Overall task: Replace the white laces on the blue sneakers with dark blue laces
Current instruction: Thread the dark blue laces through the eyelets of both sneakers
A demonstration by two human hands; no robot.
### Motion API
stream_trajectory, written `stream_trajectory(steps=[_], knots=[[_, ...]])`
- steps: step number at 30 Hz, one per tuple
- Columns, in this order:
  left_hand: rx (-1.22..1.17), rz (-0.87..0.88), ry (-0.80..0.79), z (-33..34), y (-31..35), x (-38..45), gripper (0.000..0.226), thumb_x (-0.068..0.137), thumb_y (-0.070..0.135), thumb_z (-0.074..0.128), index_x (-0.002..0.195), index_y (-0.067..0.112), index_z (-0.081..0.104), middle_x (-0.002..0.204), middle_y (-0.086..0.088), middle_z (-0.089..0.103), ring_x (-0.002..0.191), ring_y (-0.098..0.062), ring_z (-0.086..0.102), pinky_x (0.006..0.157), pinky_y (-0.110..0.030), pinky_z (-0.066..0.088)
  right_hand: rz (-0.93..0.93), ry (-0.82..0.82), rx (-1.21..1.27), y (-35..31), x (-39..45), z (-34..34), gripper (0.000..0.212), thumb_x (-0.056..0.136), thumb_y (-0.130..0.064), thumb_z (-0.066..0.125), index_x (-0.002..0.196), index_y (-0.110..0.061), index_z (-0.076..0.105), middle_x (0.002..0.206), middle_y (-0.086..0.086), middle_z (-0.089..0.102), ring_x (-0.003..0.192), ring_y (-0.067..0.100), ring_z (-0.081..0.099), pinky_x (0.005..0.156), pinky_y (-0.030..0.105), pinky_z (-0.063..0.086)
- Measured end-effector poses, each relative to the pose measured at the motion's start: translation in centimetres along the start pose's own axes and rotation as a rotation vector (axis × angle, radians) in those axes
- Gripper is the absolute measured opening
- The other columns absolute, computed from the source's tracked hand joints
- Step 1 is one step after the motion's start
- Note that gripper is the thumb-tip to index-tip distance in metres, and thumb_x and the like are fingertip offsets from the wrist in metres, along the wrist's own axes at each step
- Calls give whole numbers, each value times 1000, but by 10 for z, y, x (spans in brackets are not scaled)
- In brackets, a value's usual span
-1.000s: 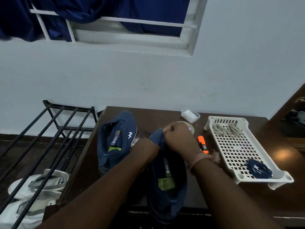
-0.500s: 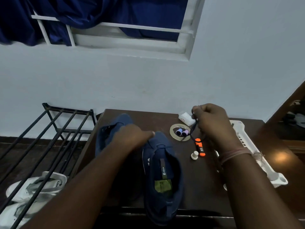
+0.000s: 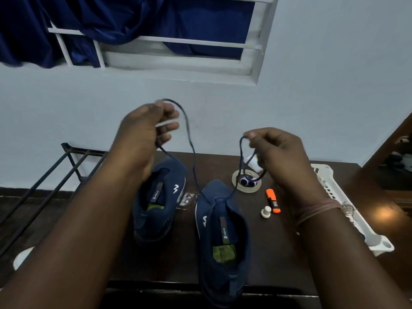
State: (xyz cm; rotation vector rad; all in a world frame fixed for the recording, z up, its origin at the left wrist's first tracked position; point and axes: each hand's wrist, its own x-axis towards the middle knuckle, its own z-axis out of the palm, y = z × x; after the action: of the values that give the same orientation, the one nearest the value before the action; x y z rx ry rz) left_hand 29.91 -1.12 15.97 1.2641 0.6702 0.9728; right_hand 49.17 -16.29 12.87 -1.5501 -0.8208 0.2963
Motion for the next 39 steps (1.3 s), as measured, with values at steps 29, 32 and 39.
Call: stream_trajectory(steps=[29, 32, 39], knots=[[904, -268, -146, 71, -143, -16, 25, 89, 18, 61, 66, 15, 68, 75, -5, 71, 79, -24, 70, 66, -29, 54, 423, -490, -685, 86, -26, 24, 25, 84, -27, 73, 76, -8, 58, 69, 8, 59, 67, 19, 55, 69, 35, 51], [932, -362, -176, 78, -155, -14, 18, 82, 18, 66, 64, 15, 64, 82, -12, 72, 85, -28, 70, 73, -33, 56, 372, -394, -755, 94, -22, 27, 29, 93, -18, 57, 65, -9, 51, 61, 4, 51, 60, 16, 49, 56, 30, 44], [1122, -253, -110, 81, -172, -20, 13, 82, 24, 68, 82, 13, 74, 79, -3, 69, 78, -22, 67, 61, -27, 44, 443, -546, -800, 101, -18, 14, 29, 93, -14, 56, 120, -12, 67, 119, 7, 68, 109, 28, 64, 92, 34, 53]])
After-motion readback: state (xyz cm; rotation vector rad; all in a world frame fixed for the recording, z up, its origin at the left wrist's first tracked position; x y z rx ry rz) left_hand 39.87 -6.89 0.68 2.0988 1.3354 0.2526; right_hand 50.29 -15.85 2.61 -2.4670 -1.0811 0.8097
